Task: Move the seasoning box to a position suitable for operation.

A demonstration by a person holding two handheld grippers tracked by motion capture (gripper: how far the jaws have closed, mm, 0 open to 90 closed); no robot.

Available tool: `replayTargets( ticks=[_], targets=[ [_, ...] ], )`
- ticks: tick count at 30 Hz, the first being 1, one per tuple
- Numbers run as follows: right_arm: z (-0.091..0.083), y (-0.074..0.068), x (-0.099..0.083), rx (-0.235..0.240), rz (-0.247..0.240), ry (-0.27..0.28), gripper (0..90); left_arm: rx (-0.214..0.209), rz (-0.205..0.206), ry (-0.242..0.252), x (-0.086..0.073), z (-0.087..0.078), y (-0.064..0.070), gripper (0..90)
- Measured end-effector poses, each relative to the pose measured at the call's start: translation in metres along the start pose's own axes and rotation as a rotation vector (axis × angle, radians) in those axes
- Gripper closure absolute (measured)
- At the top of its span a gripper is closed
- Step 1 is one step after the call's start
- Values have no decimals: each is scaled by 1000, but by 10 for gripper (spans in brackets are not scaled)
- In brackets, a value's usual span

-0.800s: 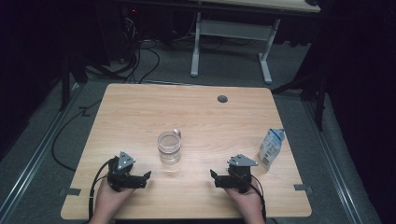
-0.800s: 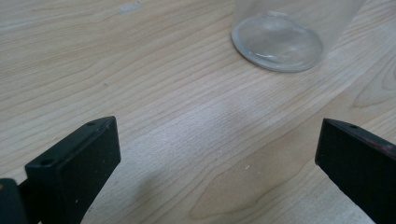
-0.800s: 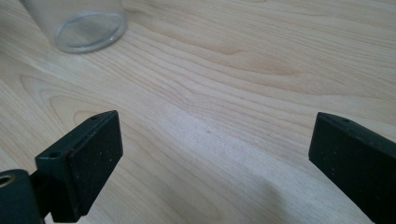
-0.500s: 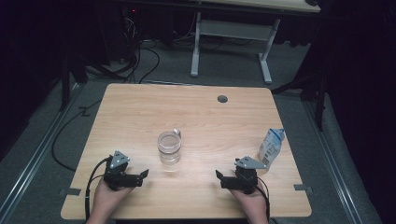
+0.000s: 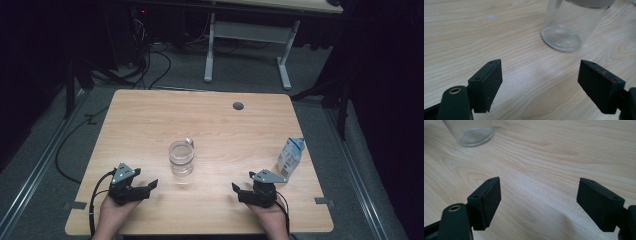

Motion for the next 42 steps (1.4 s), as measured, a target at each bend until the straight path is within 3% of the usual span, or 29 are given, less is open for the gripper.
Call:
replayTargets(
  ticks=[4,6,11,12,14,18,19,20,25,37,42],
  targets=[
    [1,-1,0,3,-19,5,244,9,-10,31,5,-3,0,270],
    [0,-2,0,3,-20,7,256,5,-29,28,7,-4,2,297],
    [2,-1,-1,3,-18,6,280,12,-16,7,11,-1,5,328],
    [2,-2,-2,2,-21,6,279,0,-36,7,13,1,6,333],
    [2,0,-1,-20,-28,14,264,-6,-22,-3,14,2,9,341],
    [4,0,-1,-17,-26,9,264,3,13,0,15,4,12,348],
    [4,0,-2,-18,-25,9,267,8,17,2,15,5,12,389],
    [4,-1,-1,-12,-26,11,272,11,13,9,17,5,12,433],
    [4,-3,0,-1,-23,17,284,-11,-9,-6,22,12,11,449],
    [2,-4,1,7,0,26,324,14,-3,37,45,26,7,614],
    [2,-4,1,9,12,24,337,19,2,38,54,33,8,636]
  ],
)
Point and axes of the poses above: each handheld gripper's, and its own axes: z roughly forward along the jaws, x roughly out of its top, y roughly to its right, the point moved 10 cm from there along z, roughly forward along the jaws, and after that the axes turned 8 degrees about -z, right-handed, at the moved point
